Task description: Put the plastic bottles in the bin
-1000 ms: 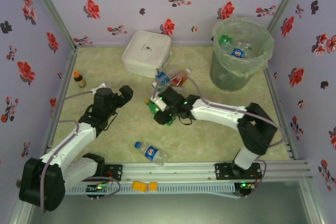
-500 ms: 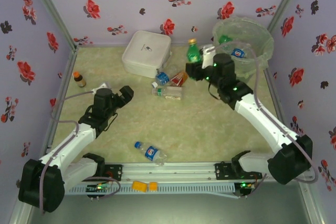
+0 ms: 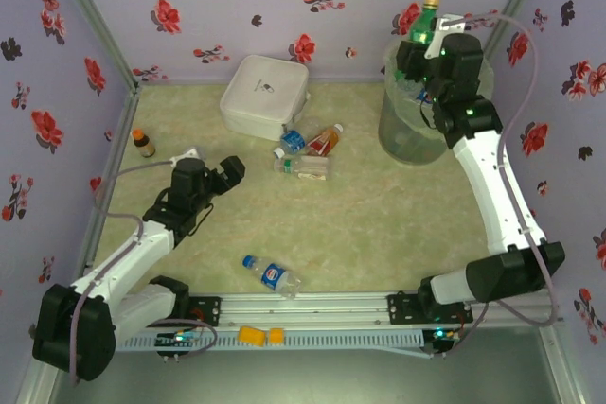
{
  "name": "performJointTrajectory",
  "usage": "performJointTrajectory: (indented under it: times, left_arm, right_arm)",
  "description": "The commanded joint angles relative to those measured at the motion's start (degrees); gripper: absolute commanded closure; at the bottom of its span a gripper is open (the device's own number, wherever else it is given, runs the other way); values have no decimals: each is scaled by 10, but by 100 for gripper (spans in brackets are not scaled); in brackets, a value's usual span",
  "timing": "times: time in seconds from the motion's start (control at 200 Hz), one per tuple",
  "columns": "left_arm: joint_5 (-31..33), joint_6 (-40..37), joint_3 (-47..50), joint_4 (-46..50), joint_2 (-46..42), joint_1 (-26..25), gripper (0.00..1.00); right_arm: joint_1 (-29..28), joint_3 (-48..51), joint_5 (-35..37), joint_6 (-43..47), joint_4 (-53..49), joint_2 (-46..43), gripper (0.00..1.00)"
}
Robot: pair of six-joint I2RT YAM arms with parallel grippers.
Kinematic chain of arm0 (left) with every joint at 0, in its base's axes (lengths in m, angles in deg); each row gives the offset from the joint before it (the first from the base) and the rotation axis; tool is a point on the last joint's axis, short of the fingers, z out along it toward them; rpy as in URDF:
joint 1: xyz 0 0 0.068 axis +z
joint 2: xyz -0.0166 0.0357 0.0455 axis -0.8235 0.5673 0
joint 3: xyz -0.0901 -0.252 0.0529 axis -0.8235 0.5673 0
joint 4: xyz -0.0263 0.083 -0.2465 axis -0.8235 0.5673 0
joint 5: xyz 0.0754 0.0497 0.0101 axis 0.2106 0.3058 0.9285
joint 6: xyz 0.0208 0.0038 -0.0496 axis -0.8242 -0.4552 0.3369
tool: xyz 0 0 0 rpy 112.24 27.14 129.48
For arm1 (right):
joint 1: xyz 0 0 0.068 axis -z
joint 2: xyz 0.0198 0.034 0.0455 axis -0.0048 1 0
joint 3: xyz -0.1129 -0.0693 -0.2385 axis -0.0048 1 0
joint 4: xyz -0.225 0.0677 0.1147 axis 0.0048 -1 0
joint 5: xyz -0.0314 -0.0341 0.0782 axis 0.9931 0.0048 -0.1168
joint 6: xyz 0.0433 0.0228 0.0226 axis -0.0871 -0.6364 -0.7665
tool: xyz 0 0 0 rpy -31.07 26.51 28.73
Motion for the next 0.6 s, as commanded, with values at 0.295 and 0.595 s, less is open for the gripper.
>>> performJointTrajectory:
  times: [0.295,0.595]
  left_arm:
    - [-11,-69,-59,28,45,-24,0]
    - [-10,-74,-58,28,51,-32,0]
  right_arm:
    - [50,-17,42,3,-97,66,52]
    - [54,-27,21,-23,-98,104,37]
